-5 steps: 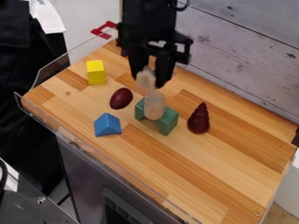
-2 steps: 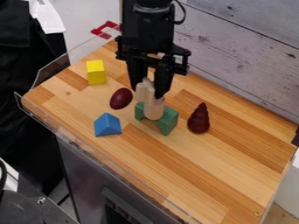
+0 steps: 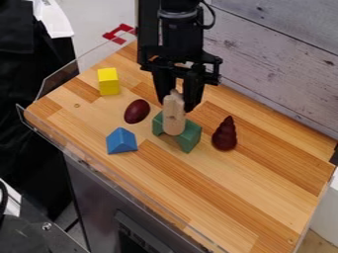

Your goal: Put the plus on top of the cylinder

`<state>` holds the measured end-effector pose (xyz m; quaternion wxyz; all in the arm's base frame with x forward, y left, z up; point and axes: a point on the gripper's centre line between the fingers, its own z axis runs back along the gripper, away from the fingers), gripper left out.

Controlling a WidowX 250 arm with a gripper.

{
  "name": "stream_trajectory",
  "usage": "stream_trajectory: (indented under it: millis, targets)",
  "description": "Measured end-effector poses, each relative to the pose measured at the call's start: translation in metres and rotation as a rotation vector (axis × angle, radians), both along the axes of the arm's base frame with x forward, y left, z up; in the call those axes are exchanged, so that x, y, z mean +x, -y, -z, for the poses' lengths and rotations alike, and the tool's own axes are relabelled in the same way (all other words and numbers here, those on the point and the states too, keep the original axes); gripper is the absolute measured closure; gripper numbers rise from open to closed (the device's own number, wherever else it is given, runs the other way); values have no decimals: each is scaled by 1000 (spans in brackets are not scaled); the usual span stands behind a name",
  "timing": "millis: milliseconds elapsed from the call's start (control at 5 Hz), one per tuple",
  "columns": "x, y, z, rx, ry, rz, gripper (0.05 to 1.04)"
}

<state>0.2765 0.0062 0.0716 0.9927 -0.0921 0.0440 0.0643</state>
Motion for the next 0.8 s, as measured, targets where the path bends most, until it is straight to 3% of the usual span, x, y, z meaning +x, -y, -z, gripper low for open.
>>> stream_trajectory:
  millis: [800]
  targets:
    - [6, -14, 2, -10, -12, -40, 610]
